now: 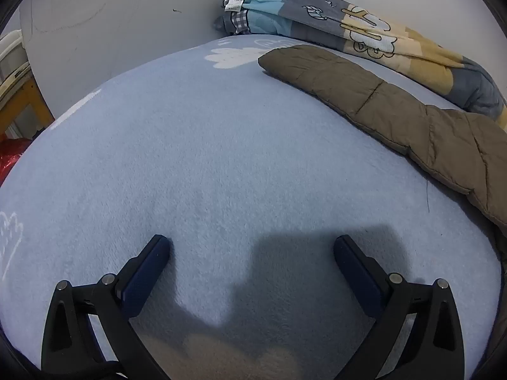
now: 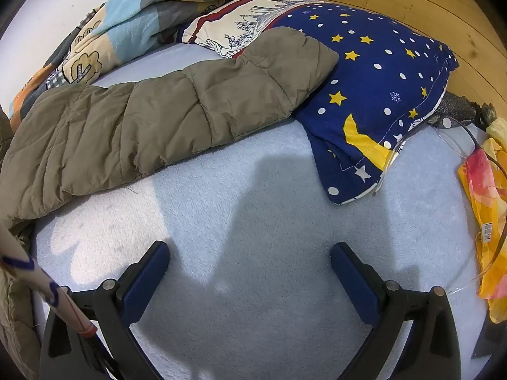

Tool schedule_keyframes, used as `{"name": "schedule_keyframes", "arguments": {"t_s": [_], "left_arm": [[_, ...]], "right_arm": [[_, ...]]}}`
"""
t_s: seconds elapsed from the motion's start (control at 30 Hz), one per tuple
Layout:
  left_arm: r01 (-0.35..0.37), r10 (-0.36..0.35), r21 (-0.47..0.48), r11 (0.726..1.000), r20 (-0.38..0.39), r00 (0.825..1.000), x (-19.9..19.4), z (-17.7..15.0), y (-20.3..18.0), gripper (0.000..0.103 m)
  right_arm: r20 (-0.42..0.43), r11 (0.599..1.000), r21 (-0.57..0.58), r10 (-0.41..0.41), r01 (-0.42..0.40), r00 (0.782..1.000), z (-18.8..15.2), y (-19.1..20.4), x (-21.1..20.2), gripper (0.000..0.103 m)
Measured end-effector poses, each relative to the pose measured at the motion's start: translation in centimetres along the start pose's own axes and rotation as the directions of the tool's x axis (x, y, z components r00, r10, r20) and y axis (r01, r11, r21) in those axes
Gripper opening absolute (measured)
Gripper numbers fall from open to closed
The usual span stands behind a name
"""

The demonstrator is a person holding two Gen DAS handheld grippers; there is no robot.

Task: Fold large clothes
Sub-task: 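Spread the olive hooded jacket flat on the bed, hood toward the duvet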

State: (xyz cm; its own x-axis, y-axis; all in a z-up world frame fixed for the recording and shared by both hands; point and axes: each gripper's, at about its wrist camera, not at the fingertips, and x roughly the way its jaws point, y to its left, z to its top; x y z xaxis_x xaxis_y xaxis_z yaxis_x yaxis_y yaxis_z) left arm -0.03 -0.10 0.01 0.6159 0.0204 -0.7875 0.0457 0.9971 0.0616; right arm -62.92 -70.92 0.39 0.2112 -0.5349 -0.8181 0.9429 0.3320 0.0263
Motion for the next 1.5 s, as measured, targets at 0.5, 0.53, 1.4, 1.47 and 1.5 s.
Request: {"name": "schedule_keyframes", "arguments": {"t_s": [0.5, 0.53, 1.4, 1.47, 1.5], "left_arm": [[0.063, -0.063, -0.027, 0.998, -0.012, 0.998, -1.2, -0.9, 0.5, 0.103], [0.068, -0.068, -0.027, 0.997, -0.016, 0.998, -1.6, -1.3, 0.7, 0.103], [0.222, -0.358, 0.354, 0.909, 0.387, 0.850, -38.6, -14.5, -6.2, 0.103], [0.248, -0.398, 0.391, 0.886, 0.368, 0.841, -40.7, -16.8, -7.1, 0.103], [0.259, -0.412, 0.404, 0.877, 0.358, 0.838, -41.6, -18.0, -7.5, 0.103]], "right_arm": [[-0.004, 1.000, 0.007, -0.014, 0.014, 1.000, 0.6, 0.2, 0.0, 0.103], [-0.011, 1.000, 0.015, -0.016, 0.016, 1.000, 0.7, 0.3, 0.1, 0.103], [0.336, 0.953, -0.120, 0.302, -0.277, 0.892, -6.6, 6.9, -28.8, 0.103], [0.357, 0.942, -0.164, 0.334, -0.294, 0.872, -10.5, 7.6, -31.4, 0.103], [0.361, 0.940, -0.186, 0.335, -0.284, 0.871, -12.1, 8.0, -32.2, 0.103]]}}
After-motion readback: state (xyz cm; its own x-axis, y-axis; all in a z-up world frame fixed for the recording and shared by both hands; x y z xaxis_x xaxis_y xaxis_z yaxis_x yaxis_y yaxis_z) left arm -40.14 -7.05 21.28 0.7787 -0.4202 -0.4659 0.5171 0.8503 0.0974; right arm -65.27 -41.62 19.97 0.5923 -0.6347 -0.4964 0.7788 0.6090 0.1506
